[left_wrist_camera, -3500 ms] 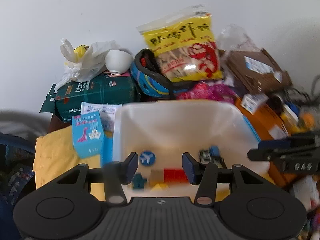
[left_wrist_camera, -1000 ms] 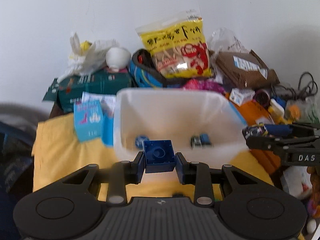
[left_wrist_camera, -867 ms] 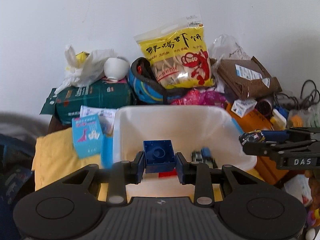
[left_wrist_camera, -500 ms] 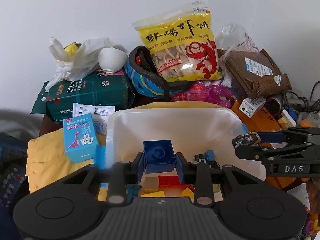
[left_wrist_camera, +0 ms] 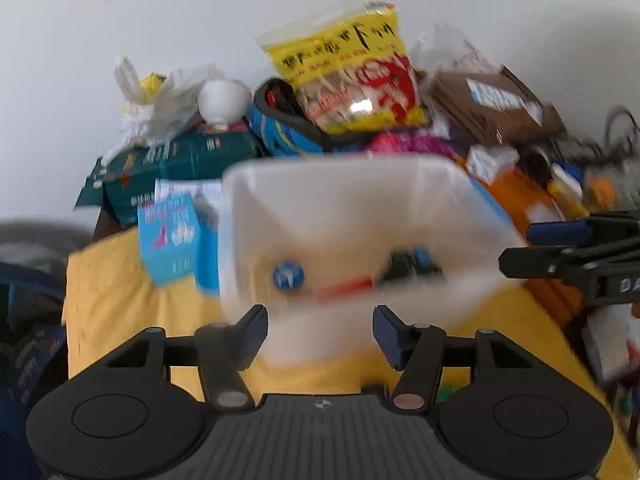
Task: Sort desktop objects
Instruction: 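Grasp the tall yellow brick with the left tool while the right tool grasps the green brick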
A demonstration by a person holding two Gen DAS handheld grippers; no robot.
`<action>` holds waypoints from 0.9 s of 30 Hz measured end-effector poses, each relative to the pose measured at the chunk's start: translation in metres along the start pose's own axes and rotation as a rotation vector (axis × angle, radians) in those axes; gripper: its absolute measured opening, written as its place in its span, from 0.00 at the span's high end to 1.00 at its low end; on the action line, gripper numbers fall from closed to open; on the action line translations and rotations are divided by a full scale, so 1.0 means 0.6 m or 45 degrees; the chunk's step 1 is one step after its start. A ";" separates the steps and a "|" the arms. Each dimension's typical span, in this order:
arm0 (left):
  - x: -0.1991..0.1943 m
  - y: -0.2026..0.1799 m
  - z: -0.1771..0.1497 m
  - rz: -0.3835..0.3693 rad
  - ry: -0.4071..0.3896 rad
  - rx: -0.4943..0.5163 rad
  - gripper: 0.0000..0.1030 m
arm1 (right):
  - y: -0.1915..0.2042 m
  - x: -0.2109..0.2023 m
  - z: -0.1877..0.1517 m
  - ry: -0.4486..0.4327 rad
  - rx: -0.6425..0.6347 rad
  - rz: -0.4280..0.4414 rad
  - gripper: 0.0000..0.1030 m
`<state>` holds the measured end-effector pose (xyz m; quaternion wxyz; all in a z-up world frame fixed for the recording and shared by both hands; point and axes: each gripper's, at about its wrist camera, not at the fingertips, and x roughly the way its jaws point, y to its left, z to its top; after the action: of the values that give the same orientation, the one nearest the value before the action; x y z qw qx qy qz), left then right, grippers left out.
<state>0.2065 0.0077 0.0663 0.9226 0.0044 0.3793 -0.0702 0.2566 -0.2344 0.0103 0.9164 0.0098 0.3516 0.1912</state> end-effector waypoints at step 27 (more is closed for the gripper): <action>0.073 -0.051 -0.181 -0.043 0.153 0.003 0.73 | 0.022 0.104 -0.220 0.270 0.251 -0.064 0.72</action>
<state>0.1573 -0.0214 -0.0406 0.8968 0.0032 0.4341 -0.0858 0.2090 -0.2154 -0.1267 0.8733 0.0706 0.4635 0.1327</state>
